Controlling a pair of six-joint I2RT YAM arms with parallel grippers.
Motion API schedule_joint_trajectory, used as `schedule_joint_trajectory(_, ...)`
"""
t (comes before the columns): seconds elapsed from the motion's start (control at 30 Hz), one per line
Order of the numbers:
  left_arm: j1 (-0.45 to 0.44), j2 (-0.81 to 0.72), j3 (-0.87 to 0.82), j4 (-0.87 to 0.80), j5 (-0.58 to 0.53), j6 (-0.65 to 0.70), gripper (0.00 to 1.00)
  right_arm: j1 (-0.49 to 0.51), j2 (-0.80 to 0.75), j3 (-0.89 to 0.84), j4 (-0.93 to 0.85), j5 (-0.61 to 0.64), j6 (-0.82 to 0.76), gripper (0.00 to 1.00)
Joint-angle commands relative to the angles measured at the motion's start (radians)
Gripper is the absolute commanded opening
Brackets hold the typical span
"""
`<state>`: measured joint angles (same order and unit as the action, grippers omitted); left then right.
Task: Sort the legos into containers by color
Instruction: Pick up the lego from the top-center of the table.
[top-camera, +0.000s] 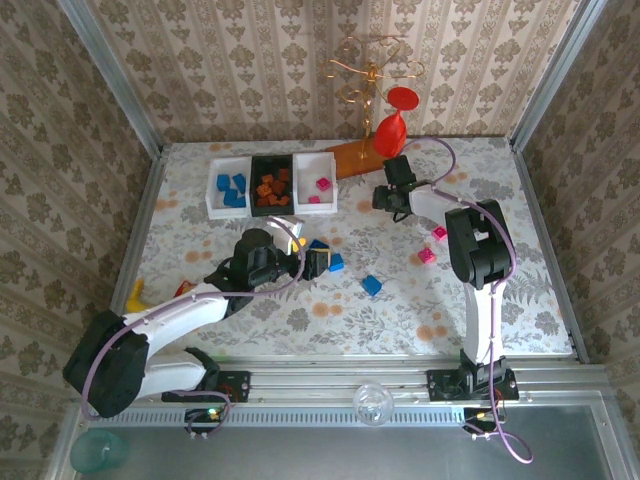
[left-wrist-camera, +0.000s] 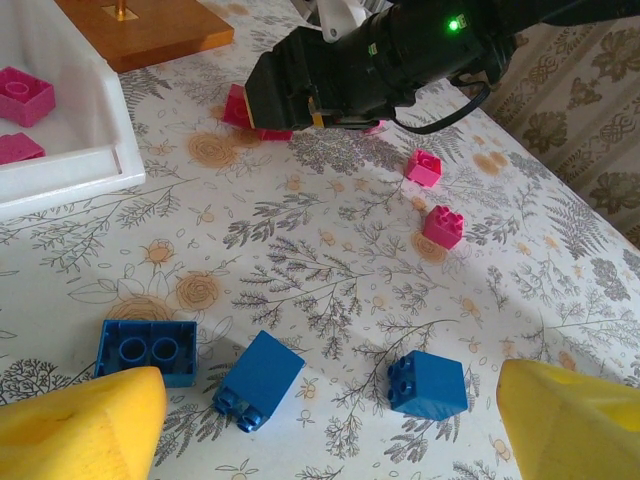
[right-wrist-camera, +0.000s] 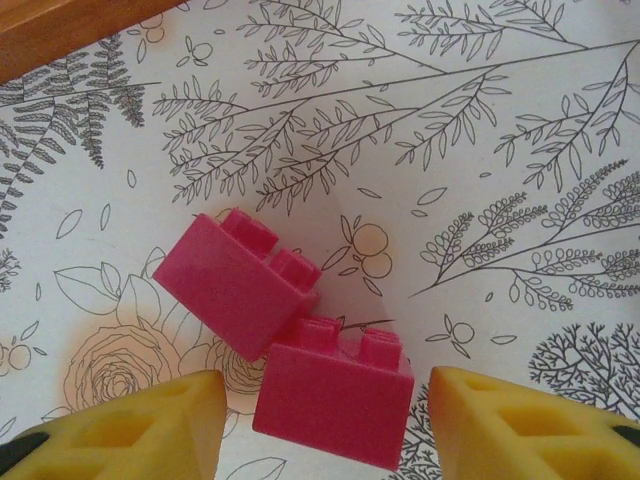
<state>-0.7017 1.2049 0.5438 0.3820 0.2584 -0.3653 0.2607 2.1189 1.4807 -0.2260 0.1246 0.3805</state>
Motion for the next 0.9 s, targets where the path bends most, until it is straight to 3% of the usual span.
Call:
schedule_joint_trajectory(0.0,-0.007,-0.027,-0.008,-0.013,-0.017,0.019,0.87,-0.006,0.039,0.053,-0.060,0.009,0.009,0.53)
schedule_joint_trajectory(0.37,-0.001,-0.044,-0.022,-0.016,-0.027,0.020,0.87,-0.024,0.042,0.066,-0.080,-0.017,-0.011,0.41)
schedule_joint_trajectory(0.6,0.008,-0.050,-0.034,-0.025,-0.056,0.017,0.87,-0.016,-0.140,-0.109,0.024,-0.072,0.003,0.38)
schedule_joint_trajectory(0.73,0.046,-0.070,-0.050,-0.038,-0.102,-0.008,0.87,0.050,-0.265,-0.221,0.183,-0.195,0.021,0.36)
schedule_joint_trajectory(0.87,0.119,-0.107,-0.066,-0.049,-0.089,-0.044,0.88,0.153,-0.273,-0.189,0.253,-0.215,0.001,0.36)
